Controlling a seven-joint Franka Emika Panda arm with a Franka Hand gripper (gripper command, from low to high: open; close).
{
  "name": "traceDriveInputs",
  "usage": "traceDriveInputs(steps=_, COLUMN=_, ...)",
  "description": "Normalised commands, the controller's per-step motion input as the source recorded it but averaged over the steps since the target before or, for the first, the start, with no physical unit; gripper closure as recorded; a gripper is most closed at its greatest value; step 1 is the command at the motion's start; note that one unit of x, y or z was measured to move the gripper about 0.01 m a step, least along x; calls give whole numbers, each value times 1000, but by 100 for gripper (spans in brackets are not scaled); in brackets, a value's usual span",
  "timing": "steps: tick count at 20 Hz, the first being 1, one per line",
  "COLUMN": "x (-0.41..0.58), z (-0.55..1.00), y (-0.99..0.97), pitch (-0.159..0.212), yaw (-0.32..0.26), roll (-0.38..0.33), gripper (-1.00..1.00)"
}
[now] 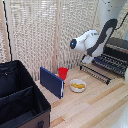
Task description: Gently stretch your hand towards the oven tray's handle, obtaining a firm grip, and draw it cautiously out of the oven. Transition your grip to the hot dog bowl, gingerly seizing the edge, and elevate it from the surface. Hover the bowl over the tray, delicately lower it, and temper your grip, establishing the bowl's equilibrium.
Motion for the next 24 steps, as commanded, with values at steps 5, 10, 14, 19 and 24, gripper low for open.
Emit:
traceDriveInputs(steps=5, x=0, z=-25, y=-676, pitch=30, yaw=105, roll=66, gripper=-100)
traceDriveInputs(steps=10, x=1, z=0, y=-707, pitch=7, yaw=35, roll=105, gripper=-100)
traceDriveInputs(steps=14, x=0, z=21, y=-591, pitch=31, yaw=48, roll=94, gripper=-100)
traceDriveInputs(steps=19, x=39, z=-12, y=-403, pitch=63, yaw=23, roll=81, gripper=100)
traceDriveInputs(steps=24, x=115, z=-59, y=-106, pitch=59, yaw=28, roll=1, gripper=100)
